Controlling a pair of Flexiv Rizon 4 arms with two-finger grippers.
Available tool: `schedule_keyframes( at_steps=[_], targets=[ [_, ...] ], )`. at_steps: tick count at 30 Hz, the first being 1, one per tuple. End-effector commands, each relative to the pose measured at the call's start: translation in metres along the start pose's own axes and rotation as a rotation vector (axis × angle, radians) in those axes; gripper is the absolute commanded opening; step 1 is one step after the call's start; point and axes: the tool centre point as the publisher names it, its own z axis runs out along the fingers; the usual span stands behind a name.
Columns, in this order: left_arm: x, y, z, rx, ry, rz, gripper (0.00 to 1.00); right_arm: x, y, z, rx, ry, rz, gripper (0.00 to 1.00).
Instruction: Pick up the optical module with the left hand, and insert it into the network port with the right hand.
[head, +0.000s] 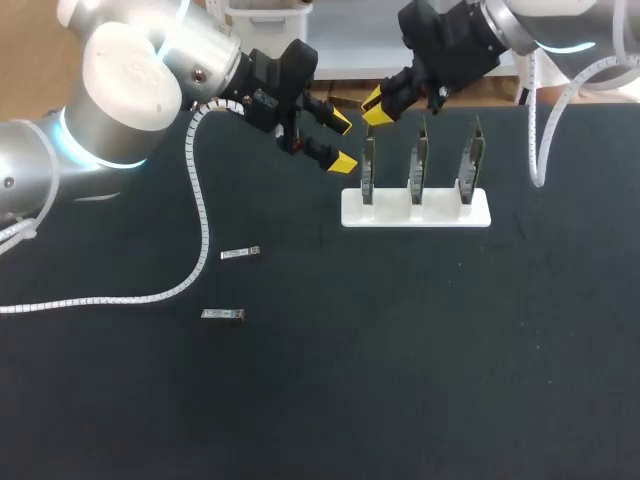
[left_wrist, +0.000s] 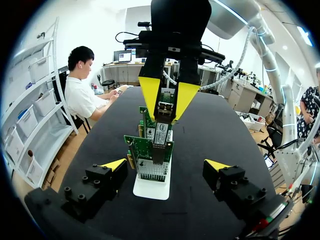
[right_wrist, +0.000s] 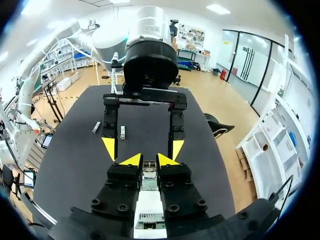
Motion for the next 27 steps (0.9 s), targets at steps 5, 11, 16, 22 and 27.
schedule_keyframes(
  at_steps=[5, 11, 16, 22, 27],
  targets=[
    [-0.0006, 0.0014, 0.0000, 0.003, 0.003, -0.001, 1.00, 0.0026, -0.0011, 0.0024, 0.009, 0.001, -0.003, 0.00],
    [-0.0006, 0.0014, 0.0000, 0.003, 0.003, -0.001, 1.00, 0.0046, -0.0031, 0.0036, 0.016, 0.001, 0.011, 0.00],
    [-0.0006, 0.0014, 0.0000, 0.003, 0.003, -0.001, 1.00, 0.0080, -0.0026, 0.0047, 0.009, 0.003, 0.022, 0.00],
    [-0.0006, 0.0014, 0.0000, 0.003, 0.003, -0.001, 1.00, 0.0092, -0.0022, 0.0054, 0.009, 0.000, 0.031, 0.00],
    [-0.0006, 0.0014, 0.0000, 0.003, 0.003, -0.001, 1.00, 0.0097, -0.0024, 0.0062, 0.003, -0.002, 0.027, 1.00]
  ],
)
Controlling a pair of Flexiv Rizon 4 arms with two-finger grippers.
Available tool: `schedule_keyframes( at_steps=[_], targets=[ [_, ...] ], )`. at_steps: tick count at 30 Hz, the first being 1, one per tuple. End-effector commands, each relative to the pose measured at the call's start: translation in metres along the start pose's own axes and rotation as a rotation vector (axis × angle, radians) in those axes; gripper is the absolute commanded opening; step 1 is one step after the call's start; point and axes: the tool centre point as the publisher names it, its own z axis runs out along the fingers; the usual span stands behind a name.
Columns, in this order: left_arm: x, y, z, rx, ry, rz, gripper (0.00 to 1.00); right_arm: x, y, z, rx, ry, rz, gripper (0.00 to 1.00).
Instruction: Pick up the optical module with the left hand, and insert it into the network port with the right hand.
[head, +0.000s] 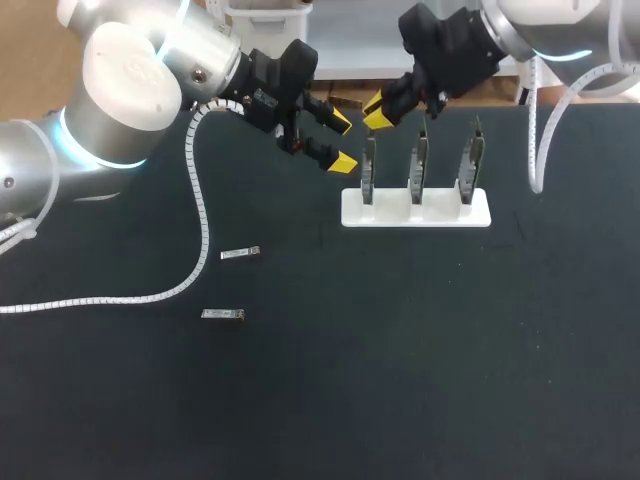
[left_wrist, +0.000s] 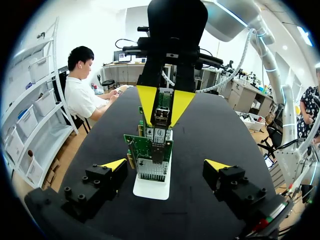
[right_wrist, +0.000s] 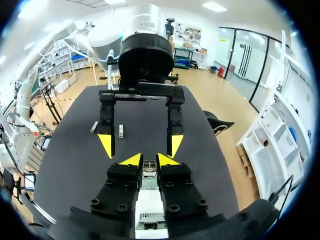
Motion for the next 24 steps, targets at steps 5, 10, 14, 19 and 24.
schedule_keyframes(
  at_steps=[5, 10, 14, 19, 24],
  targets=[
    [-0.001, 0.001, 0.000, 0.003, 0.003, -0.001, 1.00, -0.001, -0.003, -0.005, 0.026, -0.017, 0.008, 1.00],
    [-0.001, 0.001, 0.000, 0.003, 0.003, -0.001, 1.00, -0.001, -0.005, -0.018, 0.016, -0.063, 0.061, 1.00],
    [-0.001, 0.001, 0.000, 0.003, 0.003, -0.001, 1.00, 0.003, -0.011, -0.037, -0.097, -0.167, 0.163, 1.00],
    [-0.001, 0.001, 0.000, 0.003, 0.003, -0.001, 1.00, 0.004, -0.011, -0.052, -0.161, -0.216, 0.179, 1.00],
    [-0.001, 0.001, 0.000, 0.003, 0.003, -0.001, 1.00, 0.006, -0.007, -0.054, -0.152, -0.200, 0.154, 1.00]
  ],
)
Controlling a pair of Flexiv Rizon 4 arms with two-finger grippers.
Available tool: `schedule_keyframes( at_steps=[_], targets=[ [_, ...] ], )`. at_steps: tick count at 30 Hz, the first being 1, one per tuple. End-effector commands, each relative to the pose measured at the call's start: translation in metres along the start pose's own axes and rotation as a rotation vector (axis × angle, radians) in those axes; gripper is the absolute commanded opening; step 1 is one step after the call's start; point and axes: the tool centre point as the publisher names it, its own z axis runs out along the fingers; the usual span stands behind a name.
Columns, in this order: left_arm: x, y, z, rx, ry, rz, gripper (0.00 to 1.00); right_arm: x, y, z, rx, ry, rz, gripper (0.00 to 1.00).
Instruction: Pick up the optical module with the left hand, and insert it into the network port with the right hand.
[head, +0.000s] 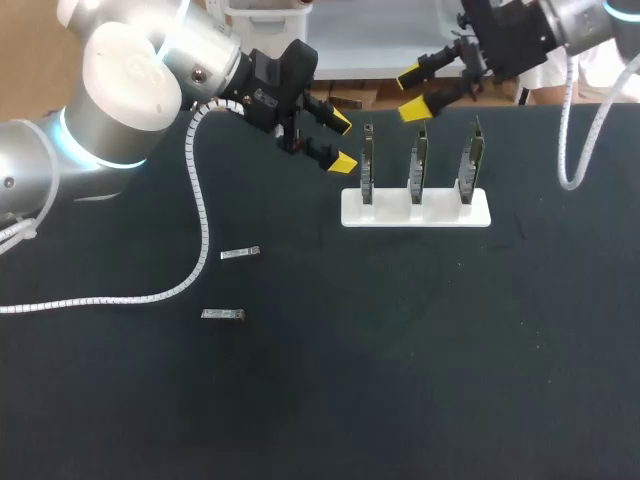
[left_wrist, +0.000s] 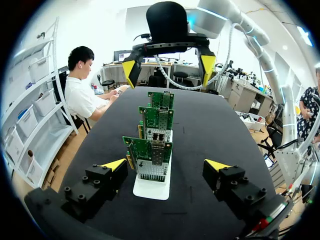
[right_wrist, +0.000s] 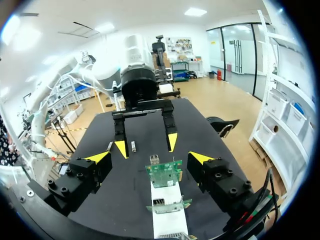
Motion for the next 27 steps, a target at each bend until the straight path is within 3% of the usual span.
schedule_keyframes(
  at_steps=[1, 10, 11, 12, 27],
  targets=[
    [-0.001, 0.001, 0.000, 0.003, 0.003, -0.001, 1.00, 0.001, -0.005, 0.001, -0.048, 0.010, -0.019, 1.00],
    [-0.001, 0.001, 0.000, 0.003, 0.003, -0.001, 1.00, 0.006, 0.000, 0.003, 0.036, 0.030, -0.054, 1.00],
    [-0.001, 0.001, 0.000, 0.003, 0.003, -0.001, 1.00, 0.007, 0.001, 0.003, 0.063, 0.038, -0.071, 0.56],
    [-0.001, 0.001, 0.000, 0.003, 0.003, -0.001, 1.00, 0.008, 0.001, 0.004, 0.080, 0.045, -0.076, 0.00],
    [-0.001, 0.001, 0.000, 0.003, 0.003, -0.001, 1.00, 0.008, 0.003, 0.010, 0.086, 0.076, -0.124, 0.00]
  ],
)
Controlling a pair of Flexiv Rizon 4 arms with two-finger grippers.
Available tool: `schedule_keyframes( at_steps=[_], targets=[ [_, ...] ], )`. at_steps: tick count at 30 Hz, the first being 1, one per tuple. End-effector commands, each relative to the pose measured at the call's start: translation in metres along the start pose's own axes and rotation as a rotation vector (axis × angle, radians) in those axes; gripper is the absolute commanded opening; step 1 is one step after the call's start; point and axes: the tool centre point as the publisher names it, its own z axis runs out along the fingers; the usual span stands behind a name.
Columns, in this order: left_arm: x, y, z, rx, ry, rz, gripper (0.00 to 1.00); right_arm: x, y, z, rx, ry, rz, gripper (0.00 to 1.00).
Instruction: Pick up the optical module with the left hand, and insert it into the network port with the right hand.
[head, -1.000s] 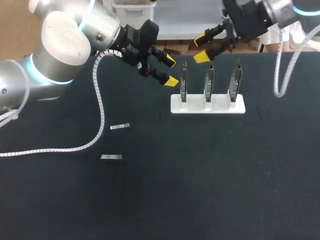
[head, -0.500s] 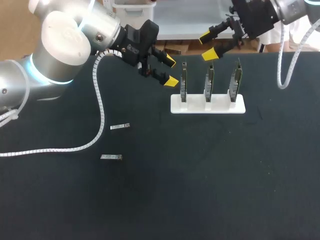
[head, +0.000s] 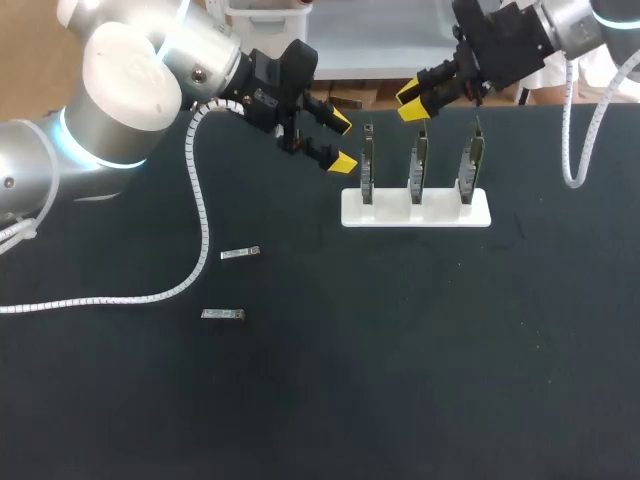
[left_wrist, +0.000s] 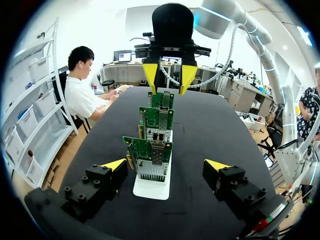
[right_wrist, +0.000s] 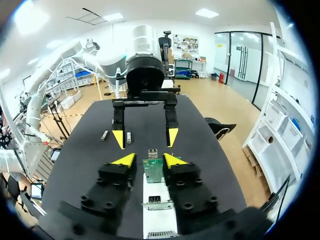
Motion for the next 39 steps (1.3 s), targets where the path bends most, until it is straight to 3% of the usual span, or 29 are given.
schedule_keyframes(
  at_steps=[1, 21, 39],
  targets=[
    [-0.001, 0.001, 0.000, 0.003, 0.003, -0.001, 1.00, -0.001, 0.003, 0.001, 0.011, 0.009, -0.019, 0.00],
    [-0.001, 0.001, 0.000, 0.003, 0.003, -0.001, 1.00, -0.015, -0.005, 0.024, -0.046, 0.014, -0.060, 0.00],
    [-0.001, 0.001, 0.000, 0.003, 0.003, -0.001, 1.00, -0.008, -0.001, 0.041, -0.060, 0.048, -0.026, 0.00]
  ],
)
